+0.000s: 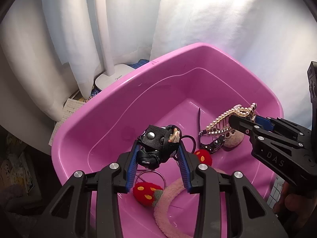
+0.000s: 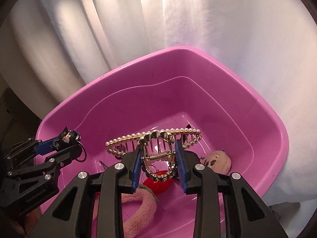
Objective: Organize jewelry
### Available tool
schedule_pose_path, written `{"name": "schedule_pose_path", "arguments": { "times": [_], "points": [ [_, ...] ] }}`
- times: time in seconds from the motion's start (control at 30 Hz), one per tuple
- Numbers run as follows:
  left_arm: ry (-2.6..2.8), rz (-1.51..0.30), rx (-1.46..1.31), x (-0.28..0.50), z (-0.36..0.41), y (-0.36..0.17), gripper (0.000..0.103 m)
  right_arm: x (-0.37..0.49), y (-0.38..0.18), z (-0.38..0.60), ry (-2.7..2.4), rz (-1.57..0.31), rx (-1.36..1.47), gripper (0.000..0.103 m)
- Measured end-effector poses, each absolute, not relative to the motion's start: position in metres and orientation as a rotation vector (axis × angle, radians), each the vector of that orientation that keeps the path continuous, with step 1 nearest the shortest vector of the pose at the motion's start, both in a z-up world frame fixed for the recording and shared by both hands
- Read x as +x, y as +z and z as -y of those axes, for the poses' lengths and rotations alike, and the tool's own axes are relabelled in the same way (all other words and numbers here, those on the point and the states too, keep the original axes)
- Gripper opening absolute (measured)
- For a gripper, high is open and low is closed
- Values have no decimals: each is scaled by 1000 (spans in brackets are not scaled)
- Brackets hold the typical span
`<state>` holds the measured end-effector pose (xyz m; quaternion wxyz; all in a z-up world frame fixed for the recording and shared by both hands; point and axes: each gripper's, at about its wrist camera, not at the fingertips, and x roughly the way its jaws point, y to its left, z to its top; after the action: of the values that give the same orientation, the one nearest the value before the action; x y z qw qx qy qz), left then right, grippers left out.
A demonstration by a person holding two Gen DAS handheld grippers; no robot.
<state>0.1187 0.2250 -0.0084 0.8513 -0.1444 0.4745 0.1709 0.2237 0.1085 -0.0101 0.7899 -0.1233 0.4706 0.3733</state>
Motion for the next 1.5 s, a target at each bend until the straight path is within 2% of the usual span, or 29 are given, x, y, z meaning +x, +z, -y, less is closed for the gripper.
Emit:
{"name": "schedule_pose_path", "arguments": {
  "times": [0.1, 0.17, 0.2, 0.23, 0.27, 0.3, 0.33, 0.43, 1.5],
  "points": [
    [376, -1022, -310, 124, -225, -14, 38, 227, -17, -110, 793, -1048, -273, 31],
    [386, -1035, -314, 125, -224, -16, 43, 230, -21, -111, 790, -1069, -276, 31],
    [393, -1040, -315, 125, -224, -16, 50, 232, -22, -113, 780, -1075, -280, 31],
    [405, -1043, -312, 125, -223, -16, 64, 235, -22, -115, 768, -1075, -285, 33],
    [418, -1042, -309, 124, -223, -15, 74, 241, -23, -118, 766, -1076, -282, 47],
    [429, -1040, -308, 124, -223, -14, 86, 242, -21, -118, 776, -1071, -272, 53],
    [434, -1036, -308, 123, -223, -12, 91, 241, -18, -118, 778, -1058, -272, 62],
    [432, -1064, -303, 125, -220, -13, 95, 241, -12, -119, 772, -1042, -289, 64],
    [471, -1101, -302, 120, -221, -10, 95, 229, -7, -103, 753, -1037, -296, 67]
  ]
}}
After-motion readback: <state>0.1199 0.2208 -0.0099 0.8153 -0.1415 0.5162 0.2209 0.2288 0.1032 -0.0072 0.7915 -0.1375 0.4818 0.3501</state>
